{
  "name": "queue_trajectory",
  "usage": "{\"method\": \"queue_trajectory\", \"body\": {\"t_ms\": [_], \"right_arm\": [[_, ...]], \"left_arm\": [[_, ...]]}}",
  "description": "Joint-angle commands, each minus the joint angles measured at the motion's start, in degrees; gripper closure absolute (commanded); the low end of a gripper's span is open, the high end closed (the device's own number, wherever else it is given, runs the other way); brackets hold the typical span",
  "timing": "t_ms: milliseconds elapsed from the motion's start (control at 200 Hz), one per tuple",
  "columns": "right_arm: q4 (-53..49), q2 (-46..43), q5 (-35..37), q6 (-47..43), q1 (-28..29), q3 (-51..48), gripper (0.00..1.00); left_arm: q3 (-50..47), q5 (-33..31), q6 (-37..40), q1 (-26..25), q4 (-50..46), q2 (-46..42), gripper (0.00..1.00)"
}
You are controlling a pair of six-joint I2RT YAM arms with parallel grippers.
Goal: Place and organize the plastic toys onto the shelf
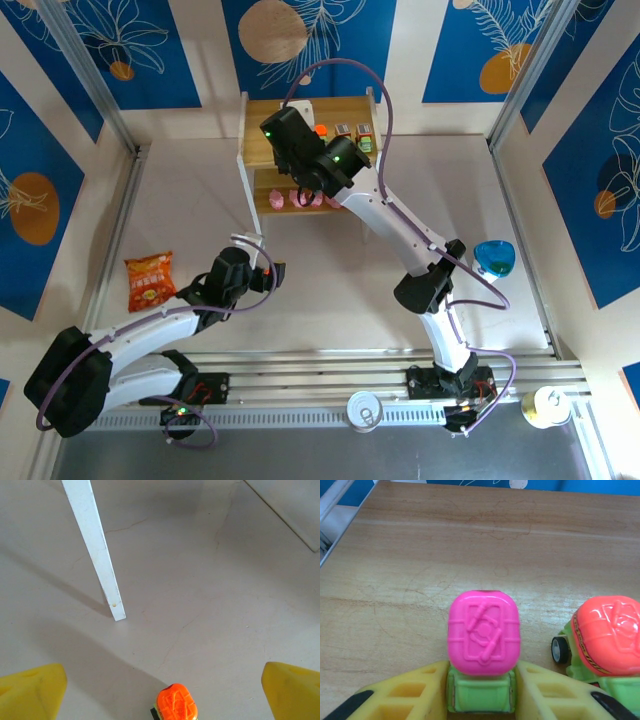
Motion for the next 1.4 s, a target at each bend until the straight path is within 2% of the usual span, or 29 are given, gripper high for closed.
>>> {"method": "queue_trajectory", "body": {"t_ms": [0,750,1396], "right_arm": [[-1.0,1.0,0.7,0.2,-0.4,0.2,0.61],[1.3,-3.3,3.4,-4.0,2.6,1.6,0.56],[3.0,-9.8,6.4,-5.8,5.1,-2.5,0.52]], "left_arm": [[1.7,-0.9,0.5,-0.6,0.1,-0.5,0.0],[1.7,-0.6,0.4,-0.6,0.3,-0.1,0.0],[1.8,-1.9,0.5,-0.6,0.0,-0.1,0.0]]}}
